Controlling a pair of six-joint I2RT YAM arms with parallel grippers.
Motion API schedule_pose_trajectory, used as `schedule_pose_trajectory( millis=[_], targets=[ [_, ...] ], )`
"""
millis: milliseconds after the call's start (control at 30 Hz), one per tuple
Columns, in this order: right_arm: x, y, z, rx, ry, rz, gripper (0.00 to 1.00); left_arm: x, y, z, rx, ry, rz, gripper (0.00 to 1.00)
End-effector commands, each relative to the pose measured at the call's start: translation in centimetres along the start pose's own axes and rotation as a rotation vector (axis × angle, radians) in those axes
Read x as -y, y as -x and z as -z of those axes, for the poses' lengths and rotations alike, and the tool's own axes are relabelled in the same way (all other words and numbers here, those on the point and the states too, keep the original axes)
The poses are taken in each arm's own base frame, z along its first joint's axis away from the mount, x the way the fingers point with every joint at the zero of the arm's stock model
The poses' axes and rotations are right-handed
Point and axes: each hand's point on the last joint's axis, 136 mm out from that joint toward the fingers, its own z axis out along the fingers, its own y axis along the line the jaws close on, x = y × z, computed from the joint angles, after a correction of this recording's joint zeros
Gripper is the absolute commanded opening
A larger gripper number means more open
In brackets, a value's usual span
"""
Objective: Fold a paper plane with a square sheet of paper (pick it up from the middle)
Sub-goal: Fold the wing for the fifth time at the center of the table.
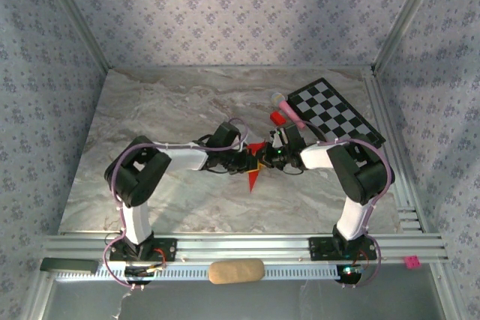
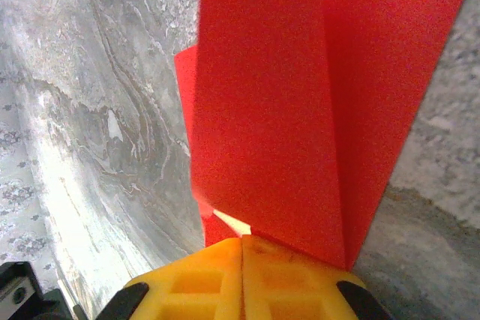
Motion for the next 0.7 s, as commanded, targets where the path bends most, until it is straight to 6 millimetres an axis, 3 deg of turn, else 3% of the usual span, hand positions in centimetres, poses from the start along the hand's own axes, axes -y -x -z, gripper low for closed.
schedule_pose_trajectory(
  millis=[0, 333, 500, 667],
  targets=[
    [4.6, -2.7, -0.2, -0.052, -0.158, -0.085, 0.09, -0.7, 0.3, -1.1, 0.009, 0.034, 0.001, 0.06],
    [4.5, -2.6, -0.1, -0.044, -0.155, -0.085, 0.09, -4.5, -1.4, -1.4, -0.024, 0.192, 0.012, 0.02],
    [2.6, -1.5, 0.8, -0.023, -0.112, -0.055, 0.1, -7.7, -4.1, -0.8, -0.09, 0.278, 0.019, 0.0],
    [0.6, 0.5, 3.4, 0.055, -0.065, -0.013, 0.12, -10.1, -7.1, 0.3, -0.164, 0.309, -0.003, 0.0]
  ],
)
